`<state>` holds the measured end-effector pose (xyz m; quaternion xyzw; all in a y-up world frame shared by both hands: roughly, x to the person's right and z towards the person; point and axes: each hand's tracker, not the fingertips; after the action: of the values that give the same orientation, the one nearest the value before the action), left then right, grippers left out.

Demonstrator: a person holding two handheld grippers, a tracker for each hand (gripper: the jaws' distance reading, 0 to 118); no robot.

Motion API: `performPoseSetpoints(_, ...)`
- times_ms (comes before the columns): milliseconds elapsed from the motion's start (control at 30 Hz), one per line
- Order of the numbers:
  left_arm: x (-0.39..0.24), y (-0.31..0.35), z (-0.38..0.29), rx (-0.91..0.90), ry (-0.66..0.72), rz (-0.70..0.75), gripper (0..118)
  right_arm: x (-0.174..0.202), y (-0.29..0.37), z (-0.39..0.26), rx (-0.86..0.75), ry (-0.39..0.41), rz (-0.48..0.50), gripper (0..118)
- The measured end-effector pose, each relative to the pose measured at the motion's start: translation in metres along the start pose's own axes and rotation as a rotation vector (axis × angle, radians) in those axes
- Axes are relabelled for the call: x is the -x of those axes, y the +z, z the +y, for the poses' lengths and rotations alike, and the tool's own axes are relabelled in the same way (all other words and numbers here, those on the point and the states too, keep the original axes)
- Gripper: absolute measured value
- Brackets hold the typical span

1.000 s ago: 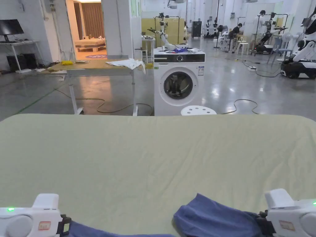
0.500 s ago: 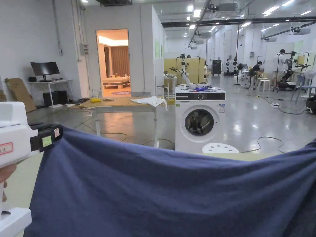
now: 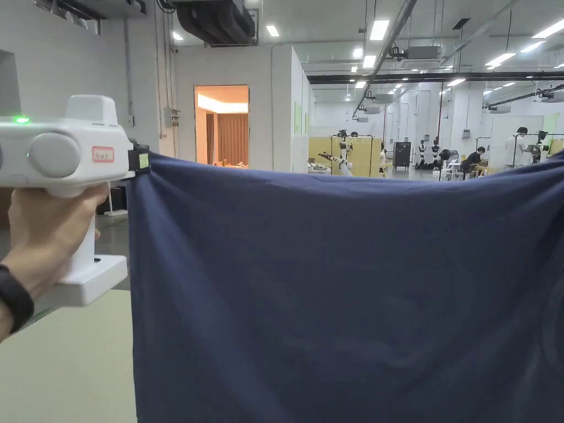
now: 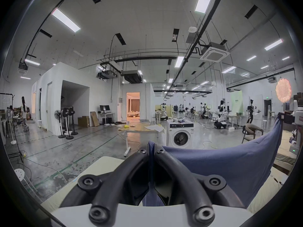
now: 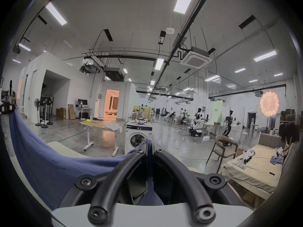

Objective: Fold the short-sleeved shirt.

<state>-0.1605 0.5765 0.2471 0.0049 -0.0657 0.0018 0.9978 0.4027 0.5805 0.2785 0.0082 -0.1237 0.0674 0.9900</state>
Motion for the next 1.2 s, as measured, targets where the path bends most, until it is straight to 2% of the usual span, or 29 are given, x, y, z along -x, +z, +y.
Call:
performPoseSetpoints(33,-0.001,-0.010,0.003,-0.007,-0.004,0.002,0,0.002,-0.007,0.006,-0.006,-0.019,-0.006,1)
performPoseSetpoints(133,0.000,-0.041,0.008,-0.007,0.024,0.043,0,0.012,-0.030,0.025,-0.016,-0.010,-0.029,1)
performPoseSetpoints(267,0.003,-0.075,0.010,0.011,0.038,0.068,0,0.028,-0.060,0.038,-0.026,0.114,-0.080,1)
performPoseSetpoints(300,0.003,-0.080,0.007,0.003,0.025,0.069,0,0.030,-0.067,0.038,-0.029,0.123,-0.088,1)
performPoseSetpoints(367,-0.002,-0.087,0.004,-0.010,-0.019,0.090,0,0.032,-0.082,0.042,-0.017,0.099,-0.093,1)
performPoseSetpoints(533,0.001,-0.109,-0.022,0.050,-0.015,0.048,0,0.034,-0.104,0.018,0.016,0.009,-0.089,1)
performPoseSetpoints(700,0.000,-0.119,-0.097,0.179,0.002,0.005,0,0.041,-0.108,-0.062,0.131,0.036,-0.016,1)
performPoseSetpoints(900,-0.003,-0.083,-0.172,0.293,0.045,-0.047,0,0.038,-0.077,-0.143,0.238,0.030,0.079,1)
performPoseSetpoints(1000,0.004,-0.040,-0.205,0.295,0.105,-0.079,0,0.028,-0.035,-0.175,0.232,-0.004,0.112,1)
performPoseSetpoints(1100,0.012,0.008,-0.238,0.327,0.104,-0.113,0,0.015,0.016,-0.206,0.246,-0.007,0.145,1)
performPoseSetpoints(1167,0.021,0.042,-0.263,0.336,0.115,-0.135,0,0.005,0.056,-0.231,0.245,-0.037,0.148,1)
performPoseSetpoints(1200,0.025,0.068,-0.278,0.295,0.162,-0.154,0,0.001,0.077,-0.245,0.264,-0.040,0.176,1)
